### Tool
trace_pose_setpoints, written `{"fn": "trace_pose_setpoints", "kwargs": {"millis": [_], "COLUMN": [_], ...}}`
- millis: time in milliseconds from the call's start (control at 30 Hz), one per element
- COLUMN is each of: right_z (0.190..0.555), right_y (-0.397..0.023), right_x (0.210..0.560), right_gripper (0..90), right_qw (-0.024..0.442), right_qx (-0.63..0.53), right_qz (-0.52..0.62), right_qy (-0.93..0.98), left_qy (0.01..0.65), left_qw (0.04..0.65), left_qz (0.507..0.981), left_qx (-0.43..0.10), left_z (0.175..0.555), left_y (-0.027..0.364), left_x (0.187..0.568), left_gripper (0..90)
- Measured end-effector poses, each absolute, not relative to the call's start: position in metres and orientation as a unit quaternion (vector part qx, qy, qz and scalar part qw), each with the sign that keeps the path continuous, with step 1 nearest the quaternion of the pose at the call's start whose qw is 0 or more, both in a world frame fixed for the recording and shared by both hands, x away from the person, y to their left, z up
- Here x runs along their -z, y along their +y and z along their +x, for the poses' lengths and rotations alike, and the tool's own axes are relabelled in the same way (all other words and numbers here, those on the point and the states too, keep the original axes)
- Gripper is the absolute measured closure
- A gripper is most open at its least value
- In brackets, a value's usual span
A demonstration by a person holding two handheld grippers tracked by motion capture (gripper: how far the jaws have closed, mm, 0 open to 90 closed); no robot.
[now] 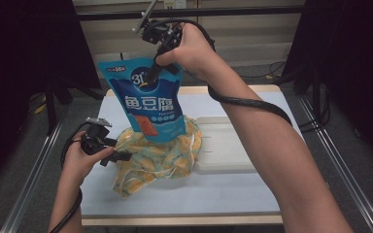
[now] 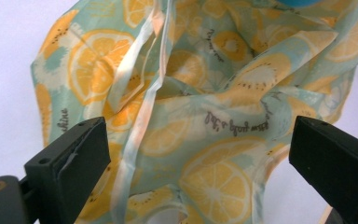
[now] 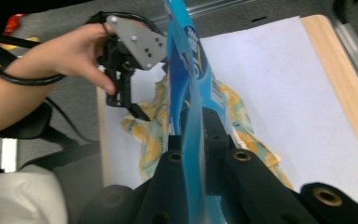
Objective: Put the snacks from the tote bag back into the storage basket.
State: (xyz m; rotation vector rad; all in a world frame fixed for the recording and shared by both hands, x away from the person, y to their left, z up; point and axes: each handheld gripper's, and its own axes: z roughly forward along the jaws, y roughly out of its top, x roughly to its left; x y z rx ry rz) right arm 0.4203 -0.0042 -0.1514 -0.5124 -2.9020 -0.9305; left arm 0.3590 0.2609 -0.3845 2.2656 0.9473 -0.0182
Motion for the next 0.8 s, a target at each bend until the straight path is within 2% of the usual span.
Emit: {"fn": "trace_pose_setpoints", "kwargs": {"millis": [800], "right_z": [0.414], "right_y": [-0.056], "right_x": [0.137], "right_gripper": [90.0], "right_qw": [0.008], "right_qx": [0.296], "right_qz": [-0.18], "right_qy": [-0.938], "left_qy": [0.363], "left_qw": [0.324], "left_qz": [0.874], "left_qx": [0.004], "left_z": [0.36], "left_y": [0.256], "left_x": [0.385], "left_gripper": [4.8]}}
